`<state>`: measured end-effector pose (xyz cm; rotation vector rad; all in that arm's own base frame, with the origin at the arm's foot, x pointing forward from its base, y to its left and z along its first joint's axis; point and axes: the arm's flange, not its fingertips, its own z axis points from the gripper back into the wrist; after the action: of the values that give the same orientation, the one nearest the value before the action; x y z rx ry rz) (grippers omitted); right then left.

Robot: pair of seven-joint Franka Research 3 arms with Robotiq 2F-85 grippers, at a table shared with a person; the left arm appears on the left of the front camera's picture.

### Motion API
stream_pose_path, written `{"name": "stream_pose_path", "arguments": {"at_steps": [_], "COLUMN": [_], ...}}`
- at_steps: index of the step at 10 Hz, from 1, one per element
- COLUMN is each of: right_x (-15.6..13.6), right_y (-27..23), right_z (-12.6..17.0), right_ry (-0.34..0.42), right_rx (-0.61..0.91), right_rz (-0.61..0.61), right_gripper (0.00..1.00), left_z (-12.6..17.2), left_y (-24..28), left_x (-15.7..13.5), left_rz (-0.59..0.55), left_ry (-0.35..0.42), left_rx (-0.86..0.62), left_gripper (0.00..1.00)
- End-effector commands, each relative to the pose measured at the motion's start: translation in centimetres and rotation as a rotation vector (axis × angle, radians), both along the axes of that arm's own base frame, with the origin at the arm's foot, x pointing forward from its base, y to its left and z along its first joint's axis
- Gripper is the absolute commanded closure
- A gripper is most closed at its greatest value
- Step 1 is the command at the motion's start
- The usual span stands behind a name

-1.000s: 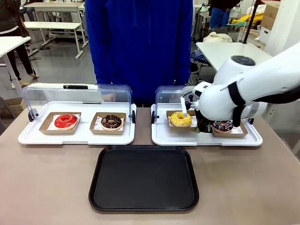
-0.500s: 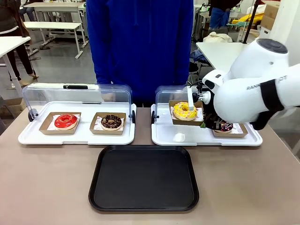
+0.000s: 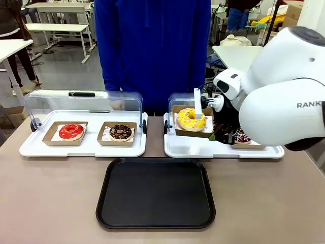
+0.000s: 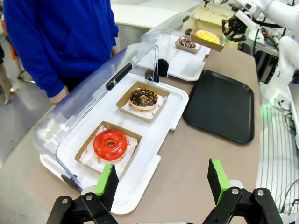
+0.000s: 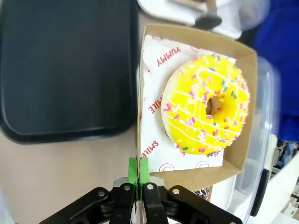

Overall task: Move the third donut from the left to the tray.
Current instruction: Pick up the Paper togo box containing the Donut indicated by the person and place it on the Handle tray.

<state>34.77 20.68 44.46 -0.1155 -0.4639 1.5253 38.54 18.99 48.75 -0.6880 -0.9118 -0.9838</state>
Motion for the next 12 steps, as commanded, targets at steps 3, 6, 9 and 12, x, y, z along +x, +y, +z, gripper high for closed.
{"name": "stream_pose_path", "arguments": {"at_steps": [3, 6, 9, 12], "right_x": [-6.4, -9.0, -10.1, -10.7], "right_y": [3.6, 6.0, 6.7, 7.0], "right_z": [-3.9, -6.9, -9.7, -11.9], "right_ry": [0.032, 0.072, 0.120, 0.127], "right_rx": [-0.050, -0.066, -0.086, -0.062], "right_rz": [0.024, 0.044, 0.054, 0.053], "right_gripper": [0.98, 0.98, 0.98, 0.98], "left_z": [0.1, 0.1, 0.1, 0.1], "left_y": [-0.1, -0.1, -0.1, -0.1], "left_x": [-0.1, -0.1, -0.1, -0.1], "left_rz": [-0.008, -0.008, -0.008, -0.008], "left_ry": [-0.014, -0.014, -0.014, -0.014], "left_rx": [-0.007, -0.007, -0.007, -0.007], "left_gripper": [0.00, 0.00, 0.00, 0.00]}}
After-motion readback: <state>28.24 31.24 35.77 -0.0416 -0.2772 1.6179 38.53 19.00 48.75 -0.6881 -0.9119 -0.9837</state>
